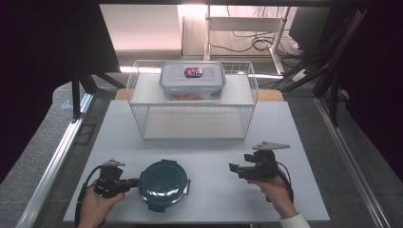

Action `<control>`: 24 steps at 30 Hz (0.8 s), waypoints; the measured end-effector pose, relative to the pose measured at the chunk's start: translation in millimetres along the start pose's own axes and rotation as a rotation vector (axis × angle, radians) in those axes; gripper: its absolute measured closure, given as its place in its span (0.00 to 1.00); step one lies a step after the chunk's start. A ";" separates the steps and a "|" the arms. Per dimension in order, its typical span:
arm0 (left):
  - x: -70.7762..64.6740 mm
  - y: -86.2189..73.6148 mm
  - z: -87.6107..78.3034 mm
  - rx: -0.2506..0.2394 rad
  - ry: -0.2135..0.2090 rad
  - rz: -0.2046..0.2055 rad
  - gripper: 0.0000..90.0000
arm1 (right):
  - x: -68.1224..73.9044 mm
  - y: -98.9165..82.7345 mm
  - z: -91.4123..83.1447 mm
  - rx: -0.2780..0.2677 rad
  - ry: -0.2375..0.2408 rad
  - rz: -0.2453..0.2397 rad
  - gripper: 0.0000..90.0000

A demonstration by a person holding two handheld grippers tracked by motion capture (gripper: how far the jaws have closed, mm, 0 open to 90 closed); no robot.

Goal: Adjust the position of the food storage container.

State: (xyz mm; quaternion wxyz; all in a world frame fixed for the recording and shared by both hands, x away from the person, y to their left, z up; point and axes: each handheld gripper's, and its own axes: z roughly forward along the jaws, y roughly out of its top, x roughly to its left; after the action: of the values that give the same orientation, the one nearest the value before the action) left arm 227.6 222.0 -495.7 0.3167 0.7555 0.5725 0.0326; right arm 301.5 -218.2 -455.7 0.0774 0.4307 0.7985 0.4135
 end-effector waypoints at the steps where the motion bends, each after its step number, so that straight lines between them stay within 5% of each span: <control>1: -2.9 1.2 1.4 0.002 0.000 0.003 1.00 | -0.5 -0.1 0.1 0.000 -0.004 0.001 0.25; 24: -48.0 19.9 27.7 0.034 -0.070 0.090 1.00 | -5.5 -0.9 -1.2 -0.006 -0.018 0.021 0.25</control>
State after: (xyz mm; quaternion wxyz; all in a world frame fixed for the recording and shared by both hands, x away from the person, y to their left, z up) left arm 239.4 164.4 -492.5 0.3218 0.7865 0.5270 0.0107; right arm 303.7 -223.3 -456.9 0.0817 0.4426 0.7919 0.4128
